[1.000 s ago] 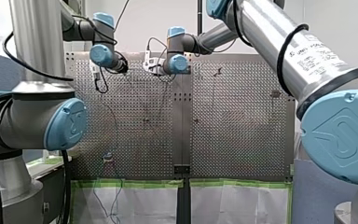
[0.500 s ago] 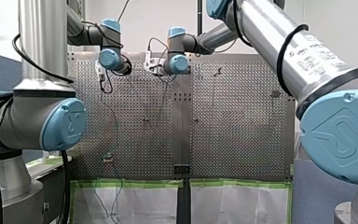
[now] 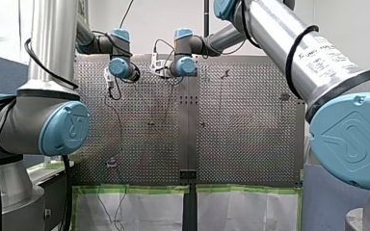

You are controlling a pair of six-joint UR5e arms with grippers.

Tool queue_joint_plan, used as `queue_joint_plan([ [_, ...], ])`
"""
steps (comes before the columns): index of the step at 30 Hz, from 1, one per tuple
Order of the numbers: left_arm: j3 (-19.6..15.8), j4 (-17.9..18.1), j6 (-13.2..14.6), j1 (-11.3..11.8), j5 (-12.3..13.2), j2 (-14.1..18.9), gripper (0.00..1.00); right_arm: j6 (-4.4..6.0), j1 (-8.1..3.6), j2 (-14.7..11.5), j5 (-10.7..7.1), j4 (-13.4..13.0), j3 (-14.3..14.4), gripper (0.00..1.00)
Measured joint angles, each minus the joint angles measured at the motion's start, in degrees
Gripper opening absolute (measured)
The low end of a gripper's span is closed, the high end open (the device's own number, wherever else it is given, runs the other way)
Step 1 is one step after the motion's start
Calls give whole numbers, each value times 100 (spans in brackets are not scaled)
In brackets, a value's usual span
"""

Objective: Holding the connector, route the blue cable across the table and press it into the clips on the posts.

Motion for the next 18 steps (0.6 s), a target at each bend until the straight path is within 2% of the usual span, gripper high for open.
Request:
queue_joint_plan([
  [5, 152, -11, 4, -3, -57, -183, 99, 0, -9, 1, -2, 10, 0, 0],
  [12, 172, -59, 116, -8, -303, -211, 99, 0, -18, 2, -4, 16, 1, 0],
  [13, 172, -64, 120, -9, -329, -211, 88, 0, -18, 3, -4, 17, 1, 0],
  [14, 173, -68, 120, -9, -354, -211, 69, 0, -19, 3, -4, 18, 1, 0],
  [15, 173, -70, 119, -11, -368, -211, 69, 0, -19, 3, -3, 18, 1, 0],
  [17, 173, -75, 117, -15, -388, -212, 41, 0, -18, 3, -3, 19, 1, 0],
  [18, 173, -77, 117, -16, -393, -212, 41, 2, -18, 3, -2, 19, 1, 0],
])
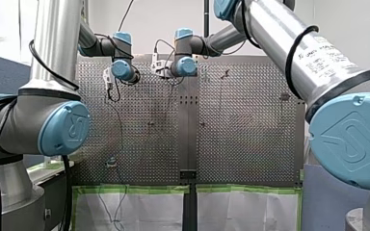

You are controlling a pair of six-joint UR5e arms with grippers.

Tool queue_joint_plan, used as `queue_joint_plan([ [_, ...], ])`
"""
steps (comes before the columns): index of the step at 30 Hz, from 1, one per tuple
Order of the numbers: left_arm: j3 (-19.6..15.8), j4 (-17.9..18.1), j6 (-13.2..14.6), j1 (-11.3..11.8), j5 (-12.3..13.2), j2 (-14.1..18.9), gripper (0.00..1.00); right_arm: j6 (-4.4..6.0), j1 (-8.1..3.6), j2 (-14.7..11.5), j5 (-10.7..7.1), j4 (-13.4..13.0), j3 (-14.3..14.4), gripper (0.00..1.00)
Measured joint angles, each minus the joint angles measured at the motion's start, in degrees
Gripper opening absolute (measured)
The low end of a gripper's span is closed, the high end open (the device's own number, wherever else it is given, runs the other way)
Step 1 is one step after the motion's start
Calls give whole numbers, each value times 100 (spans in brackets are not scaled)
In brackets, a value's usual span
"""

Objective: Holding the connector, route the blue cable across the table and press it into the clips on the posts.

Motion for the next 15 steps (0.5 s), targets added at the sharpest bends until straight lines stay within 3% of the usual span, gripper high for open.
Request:
queue_joint_plan([
  [1, 0, -2, 0, -3, -3, -1, 19, 1, 0, 0, 0, 0, 0, 0],
  [2, 0, -3, 0, -10, -6, -1, 5, 3, -1, 1, 0, 0, 1, 0],
  [4, 0, -11, -1, -20, -11, -1, 0, 5, 0, 2, 1, 1, 3, 0],
  [15, -88, -301, 143, -118, -356, 24, 0, 15, 22, 2, 3, 103, 8, 0],
])
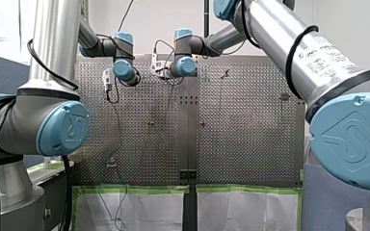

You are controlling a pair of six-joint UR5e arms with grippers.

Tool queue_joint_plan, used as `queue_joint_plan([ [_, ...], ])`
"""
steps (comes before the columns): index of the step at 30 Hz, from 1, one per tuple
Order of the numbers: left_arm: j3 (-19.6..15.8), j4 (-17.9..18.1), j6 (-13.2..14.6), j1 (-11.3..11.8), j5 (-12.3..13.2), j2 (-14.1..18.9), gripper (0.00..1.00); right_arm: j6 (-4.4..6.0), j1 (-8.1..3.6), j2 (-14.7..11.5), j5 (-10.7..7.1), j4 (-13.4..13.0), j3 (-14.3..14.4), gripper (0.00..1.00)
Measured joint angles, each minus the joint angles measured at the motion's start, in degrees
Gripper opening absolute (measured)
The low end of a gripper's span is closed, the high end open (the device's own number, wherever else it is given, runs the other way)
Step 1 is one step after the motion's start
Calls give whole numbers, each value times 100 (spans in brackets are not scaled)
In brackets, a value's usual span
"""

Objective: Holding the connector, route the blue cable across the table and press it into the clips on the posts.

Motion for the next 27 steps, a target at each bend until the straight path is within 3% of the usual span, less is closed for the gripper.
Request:
queue_joint_plan([
  [4, -157, -64, 68, -41, -178, 70, 0, -3, 11, 3, 23, 29, 50, 0],
  [10, -455, 146, 47, -80, -437, 326, 0, -37, 16, 6, 78, 30, 275, 0],
  [27, -1214, 892, 122, -381, -491, 380, 0, -68, -29, 7, 99, 2, 1068, 0],
])
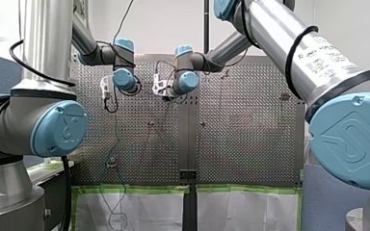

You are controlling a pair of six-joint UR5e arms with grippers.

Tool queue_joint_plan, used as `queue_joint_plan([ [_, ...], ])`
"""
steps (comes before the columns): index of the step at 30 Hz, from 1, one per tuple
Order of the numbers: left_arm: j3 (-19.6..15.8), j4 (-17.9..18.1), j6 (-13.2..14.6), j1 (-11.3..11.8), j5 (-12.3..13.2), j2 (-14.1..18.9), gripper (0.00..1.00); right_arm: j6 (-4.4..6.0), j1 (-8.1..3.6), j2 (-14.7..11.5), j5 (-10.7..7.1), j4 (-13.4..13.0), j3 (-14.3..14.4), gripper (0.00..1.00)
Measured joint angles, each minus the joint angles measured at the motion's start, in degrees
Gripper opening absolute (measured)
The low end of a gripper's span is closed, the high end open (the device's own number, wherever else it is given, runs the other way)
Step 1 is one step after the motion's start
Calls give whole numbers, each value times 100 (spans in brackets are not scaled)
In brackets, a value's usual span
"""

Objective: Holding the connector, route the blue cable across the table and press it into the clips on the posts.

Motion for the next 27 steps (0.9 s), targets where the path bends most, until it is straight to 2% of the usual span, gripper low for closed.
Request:
queue_joint_plan([
  [10, -507, 383, -118, -114, -37, -455, 0, -40, -76, 6, 30, -80, 401, 0],
  [18, -959, 563, -202, -134, -52, -585, 0, -69, -117, 9, 23, -448, 838, 0],
  [27, -1059, 801, -216, -134, 89, -789, 0, -105, -86, 41, -25, -853, 1297, 0],
])
